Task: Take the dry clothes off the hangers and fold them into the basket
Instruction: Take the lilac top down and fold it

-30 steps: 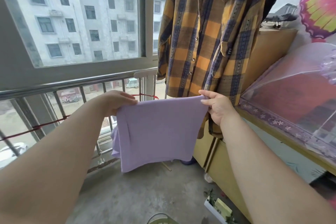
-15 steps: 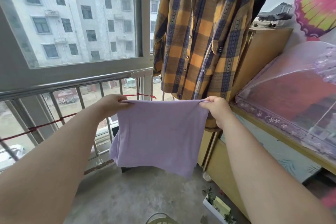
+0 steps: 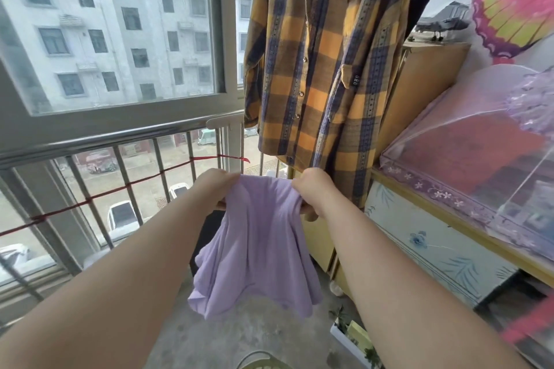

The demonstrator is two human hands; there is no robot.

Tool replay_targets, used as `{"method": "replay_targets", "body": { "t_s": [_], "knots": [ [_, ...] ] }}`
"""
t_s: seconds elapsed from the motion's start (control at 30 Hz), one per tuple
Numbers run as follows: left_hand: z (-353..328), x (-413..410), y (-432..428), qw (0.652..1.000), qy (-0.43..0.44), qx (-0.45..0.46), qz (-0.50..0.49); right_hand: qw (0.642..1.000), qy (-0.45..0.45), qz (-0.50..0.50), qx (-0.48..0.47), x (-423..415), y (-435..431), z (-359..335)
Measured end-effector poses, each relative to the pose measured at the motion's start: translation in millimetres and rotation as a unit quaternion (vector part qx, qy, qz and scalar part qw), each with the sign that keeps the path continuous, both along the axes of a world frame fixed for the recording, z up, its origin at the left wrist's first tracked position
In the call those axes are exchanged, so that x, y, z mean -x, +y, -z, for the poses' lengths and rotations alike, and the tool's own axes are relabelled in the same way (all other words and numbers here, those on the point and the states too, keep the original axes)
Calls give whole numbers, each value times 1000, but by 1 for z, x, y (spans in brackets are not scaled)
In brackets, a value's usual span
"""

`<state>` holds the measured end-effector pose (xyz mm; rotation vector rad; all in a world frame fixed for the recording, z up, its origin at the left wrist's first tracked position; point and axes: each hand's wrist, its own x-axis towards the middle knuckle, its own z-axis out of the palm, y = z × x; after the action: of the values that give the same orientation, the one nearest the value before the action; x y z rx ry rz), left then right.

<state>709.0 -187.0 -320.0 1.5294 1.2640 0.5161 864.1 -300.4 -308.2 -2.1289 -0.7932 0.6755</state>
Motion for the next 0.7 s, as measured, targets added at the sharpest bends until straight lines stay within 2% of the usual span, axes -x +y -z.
{"method": "replay_targets", "body": {
  "t_s": [0.13, 0.2, 0.27, 0.37, 0.43, 0.47, 0.53, 0.6, 0.7],
  "knots": [
    [-5, -16, -15, 992, -35, -8, 120, 990, 62, -105, -66, 24, 7, -6],
    [-5, -16, -16, 988, -55, -3, 147, 982, 99, -135, -82, 28, 13, -6],
    [-1, -10, -13, 985, -80, 6, 155, 974, 113, -189, -61, 30, 11, -10],
    [7, 0, -6, 983, -82, -20, 165, 966, 43, -240, -89, 28, 5, -17],
    [4, 4, -3, 980, -83, -30, 177, 975, -57, -182, -111, 19, 2, -17],
    [1, 5, -3, 978, -87, -34, 188, 972, -126, -175, -97, 15, 0, -17],
    [-9, 9, -6, 970, -113, -20, 215, 946, -221, -234, -29, 13, -1, -15],
    [-14, 11, -5, 962, -146, 7, 232, 928, -244, -280, 33, 18, -1, -12],
    [-16, 13, -3, 961, -138, -27, 237, 939, -226, -255, 44, 21, 5, -6]
  ]
}}
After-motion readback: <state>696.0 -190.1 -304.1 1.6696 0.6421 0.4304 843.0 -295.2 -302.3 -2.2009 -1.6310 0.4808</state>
